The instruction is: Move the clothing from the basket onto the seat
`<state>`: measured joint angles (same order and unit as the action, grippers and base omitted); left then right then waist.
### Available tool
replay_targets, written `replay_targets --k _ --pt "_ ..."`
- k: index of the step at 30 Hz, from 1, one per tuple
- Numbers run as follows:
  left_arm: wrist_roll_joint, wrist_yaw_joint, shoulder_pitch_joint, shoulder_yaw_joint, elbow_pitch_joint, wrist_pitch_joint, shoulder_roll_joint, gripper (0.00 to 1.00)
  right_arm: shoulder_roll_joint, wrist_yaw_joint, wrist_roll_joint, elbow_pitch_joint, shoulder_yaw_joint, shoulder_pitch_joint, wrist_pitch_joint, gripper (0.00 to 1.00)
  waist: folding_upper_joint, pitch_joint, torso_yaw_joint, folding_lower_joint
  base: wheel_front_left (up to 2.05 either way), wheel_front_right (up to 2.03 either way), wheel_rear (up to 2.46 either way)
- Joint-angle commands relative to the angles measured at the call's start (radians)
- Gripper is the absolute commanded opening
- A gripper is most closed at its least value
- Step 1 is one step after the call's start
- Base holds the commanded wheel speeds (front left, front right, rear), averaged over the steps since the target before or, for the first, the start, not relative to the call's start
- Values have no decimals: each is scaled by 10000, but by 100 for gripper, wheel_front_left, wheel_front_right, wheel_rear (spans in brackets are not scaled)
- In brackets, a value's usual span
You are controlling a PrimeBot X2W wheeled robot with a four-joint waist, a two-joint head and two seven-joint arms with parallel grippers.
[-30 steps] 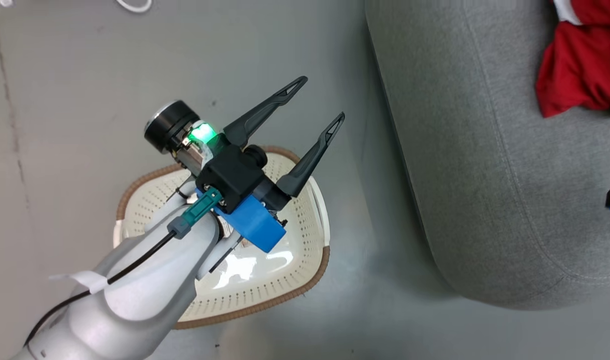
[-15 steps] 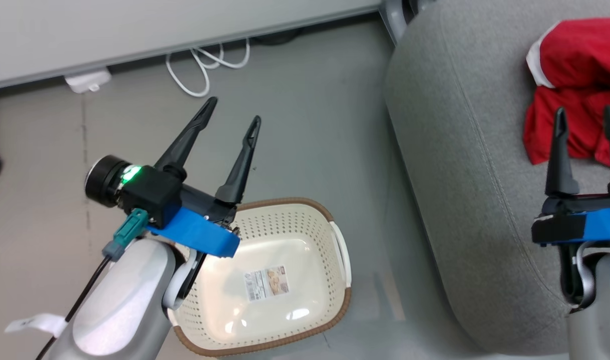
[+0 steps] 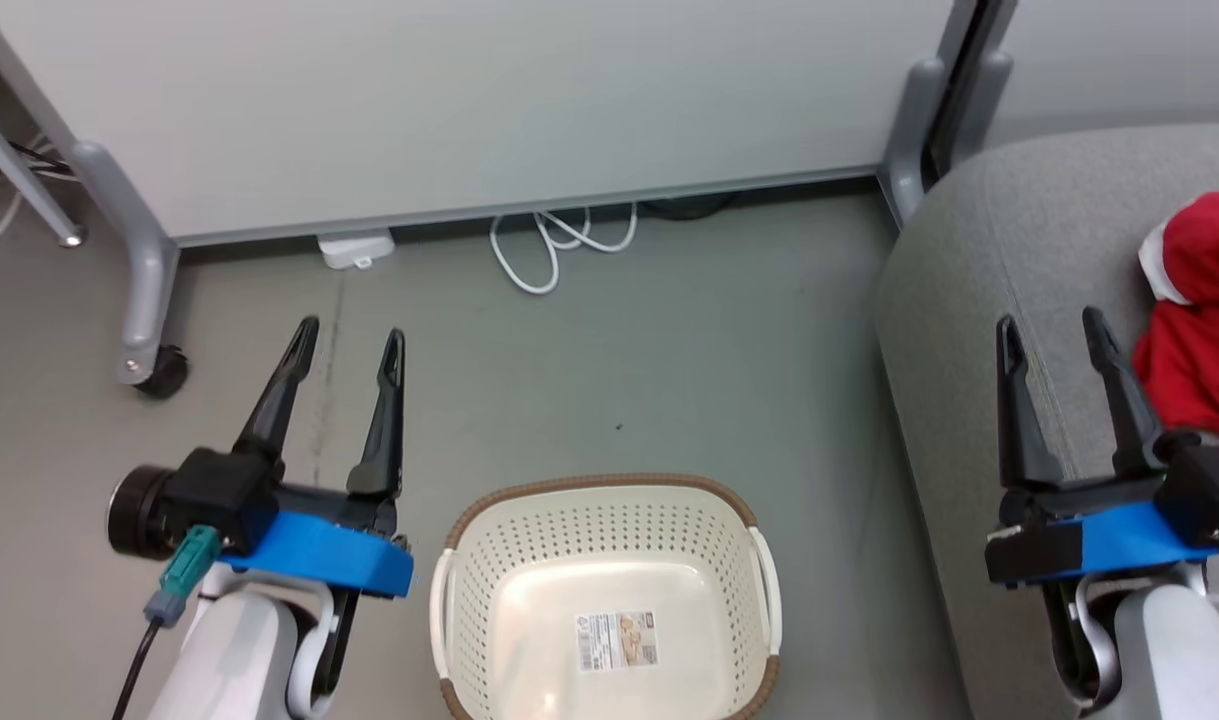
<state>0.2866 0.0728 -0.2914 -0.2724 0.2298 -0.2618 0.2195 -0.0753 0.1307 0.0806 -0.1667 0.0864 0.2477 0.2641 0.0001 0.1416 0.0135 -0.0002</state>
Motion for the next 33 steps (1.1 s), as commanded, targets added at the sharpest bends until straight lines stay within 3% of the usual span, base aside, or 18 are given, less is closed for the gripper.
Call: replay_targets --k 1,15,33 --pt "-128 65 372 237 50 -46 -85 100 57 2 -54 0 40 -379 3 100 -1 -405 337 2 0 0 0" --pt "-755 309 1966 1537 302 -46 -767 100 251 3 -1 51 337 -1807 3 100 -1 -1257 885 2 0 0 0" --pt "-1180 521 2508 2175 534 -46 -1234 100 254 3 631 -424 309 -2320 3 100 -1 -1324 1029 2 0 0 0"
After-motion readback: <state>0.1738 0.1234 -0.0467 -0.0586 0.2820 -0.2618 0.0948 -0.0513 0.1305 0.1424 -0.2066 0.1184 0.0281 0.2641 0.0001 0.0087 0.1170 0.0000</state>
